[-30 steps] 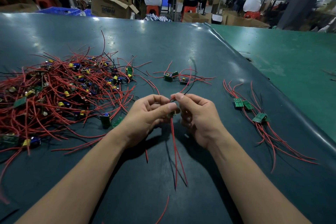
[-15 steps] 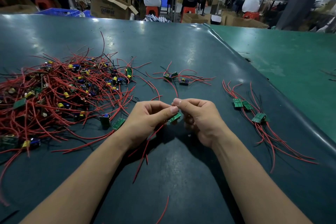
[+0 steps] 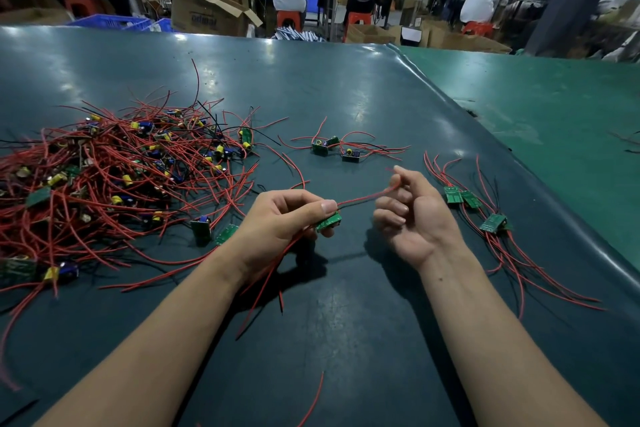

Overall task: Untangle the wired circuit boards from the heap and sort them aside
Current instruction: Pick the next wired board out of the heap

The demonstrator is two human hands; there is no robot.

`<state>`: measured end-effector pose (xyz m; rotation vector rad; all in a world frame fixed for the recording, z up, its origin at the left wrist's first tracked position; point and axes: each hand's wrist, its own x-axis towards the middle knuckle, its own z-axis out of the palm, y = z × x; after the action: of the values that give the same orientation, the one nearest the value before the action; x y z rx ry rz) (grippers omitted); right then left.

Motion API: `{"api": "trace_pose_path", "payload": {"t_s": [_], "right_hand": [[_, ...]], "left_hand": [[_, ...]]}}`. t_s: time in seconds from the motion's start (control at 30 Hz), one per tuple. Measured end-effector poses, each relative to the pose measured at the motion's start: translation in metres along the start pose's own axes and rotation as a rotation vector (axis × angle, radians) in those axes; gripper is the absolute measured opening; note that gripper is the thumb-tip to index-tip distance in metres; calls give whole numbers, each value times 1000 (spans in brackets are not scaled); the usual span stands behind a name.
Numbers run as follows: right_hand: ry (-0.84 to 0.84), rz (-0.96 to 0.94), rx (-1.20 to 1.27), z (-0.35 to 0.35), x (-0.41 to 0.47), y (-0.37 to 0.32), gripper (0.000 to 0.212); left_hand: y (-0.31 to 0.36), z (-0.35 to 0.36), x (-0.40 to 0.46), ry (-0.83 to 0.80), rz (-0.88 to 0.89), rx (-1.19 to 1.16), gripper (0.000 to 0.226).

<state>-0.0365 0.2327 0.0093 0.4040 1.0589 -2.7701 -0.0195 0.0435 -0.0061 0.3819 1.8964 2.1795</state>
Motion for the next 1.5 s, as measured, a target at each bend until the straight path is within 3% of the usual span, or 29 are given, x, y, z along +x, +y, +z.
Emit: {"api": "trace_pose_path", "payload": {"t_s": [0.17, 0.37, 0.53, 0.63, 0.73, 0.83, 0.9, 0.97, 1.07, 1.2, 1.5], "right_hand": [[102, -194, -184, -1, 2, -1, 20], [84, -212, -98, -4, 2, -5, 17], [220, -386, -78, -3, 5, -3, 13], [264, -356, -129, -7, 6, -8, 15], [175, -177, -365, -5, 3, 2, 26], [-49, -58, -556, 3, -4, 15, 23], [-174, -45, -578, 5, -7, 20, 21], [-190, -81, -613, 6, -9, 22, 12], [-94, -174, -594, 6, -7, 16, 17], [96, -333, -323, -1, -2, -5, 16], [231, -352, -217, -2, 2, -2, 13]], "left_hand": [[0, -3, 0, -58, -2, 15, 17], [-1, -4, 0, -80, -5, 10, 22], [0, -3, 0, -75, -14, 11, 18], [-2, -3, 1, 13, -3, -59, 13], [-2, -2, 2, 76, -6, -102, 15], [-3, 0, 2, 101, 2, -86, 23], [-3, 1, 1, 78, 8, -65, 28], [-3, 1, 1, 51, -3, -38, 28], [-1, -1, 1, 27, -29, -37, 21], [0, -1, 1, 14, -28, -94, 13], [0, -1, 0, 39, 6, -142, 15]]}}
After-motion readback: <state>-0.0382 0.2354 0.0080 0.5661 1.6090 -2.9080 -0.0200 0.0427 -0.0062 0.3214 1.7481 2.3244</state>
